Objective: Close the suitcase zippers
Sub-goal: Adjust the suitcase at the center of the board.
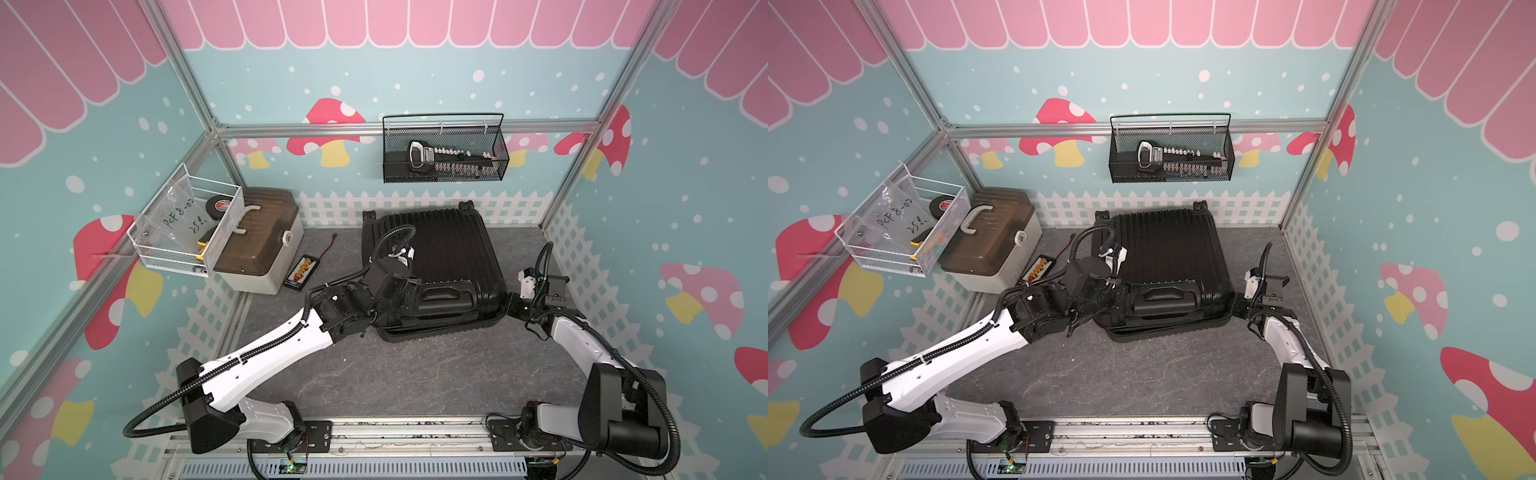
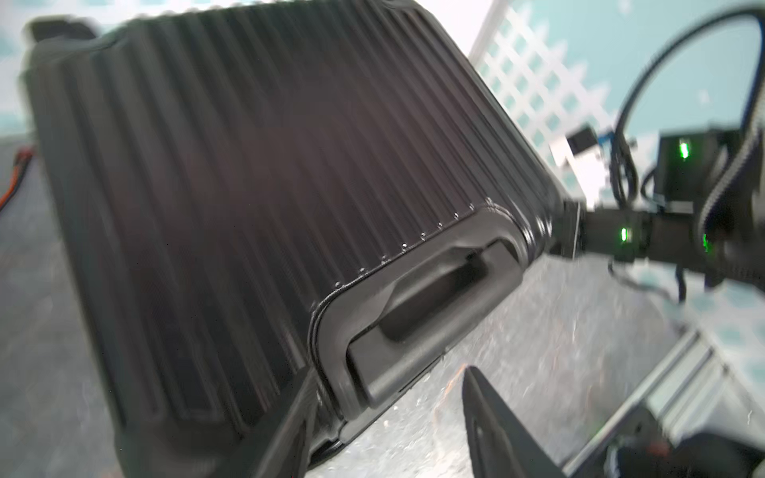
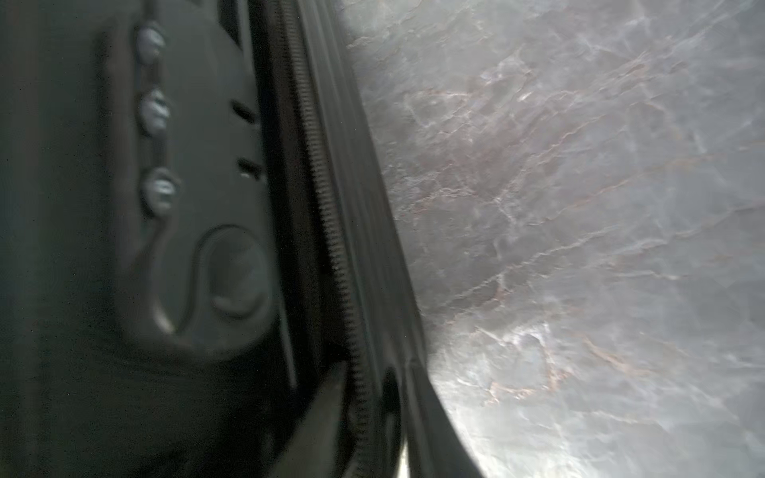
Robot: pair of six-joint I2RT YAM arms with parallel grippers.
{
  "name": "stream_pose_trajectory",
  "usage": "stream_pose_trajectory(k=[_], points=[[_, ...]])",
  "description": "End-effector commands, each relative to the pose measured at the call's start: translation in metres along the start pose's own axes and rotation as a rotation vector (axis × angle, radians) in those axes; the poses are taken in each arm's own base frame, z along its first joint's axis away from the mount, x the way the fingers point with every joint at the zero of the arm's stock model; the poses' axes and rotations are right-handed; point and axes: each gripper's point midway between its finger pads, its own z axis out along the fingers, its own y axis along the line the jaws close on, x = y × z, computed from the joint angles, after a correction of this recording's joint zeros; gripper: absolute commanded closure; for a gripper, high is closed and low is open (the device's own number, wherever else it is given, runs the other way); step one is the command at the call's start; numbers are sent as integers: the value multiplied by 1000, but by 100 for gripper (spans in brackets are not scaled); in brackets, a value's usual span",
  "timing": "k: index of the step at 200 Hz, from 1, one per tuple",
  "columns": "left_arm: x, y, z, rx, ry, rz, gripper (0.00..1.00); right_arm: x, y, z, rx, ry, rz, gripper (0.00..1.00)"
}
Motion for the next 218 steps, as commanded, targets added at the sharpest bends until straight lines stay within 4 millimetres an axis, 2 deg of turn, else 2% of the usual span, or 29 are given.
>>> stream_pose_trajectory(k=[1, 18, 45, 82, 127, 173, 218], points=[[-8, 0, -12, -40, -97, -271, 42, 19, 9, 0, -9, 37, 0, 86], [7, 12, -9, -98, -59, -404, 41, 31, 15, -3, -9, 39, 18, 93], [27, 31, -3, -220, 10, -491, 39, 48, 25, -11, -9, 23, 41, 98], [45, 43, 9, -307, 126, -627, 28, 65, 46, -22, -30, -28, 98, 100], [75, 56, 17, -378, 266, -821, 24, 85, 67, -33, -39, -89, 120, 100], [103, 51, 24, -411, 384, -888, 22, 90, 90, -25, -38, -80, 57, 100], [113, 68, 19, -519, 370, -886, 24, 90, 121, -20, -78, -82, 1, 100]])
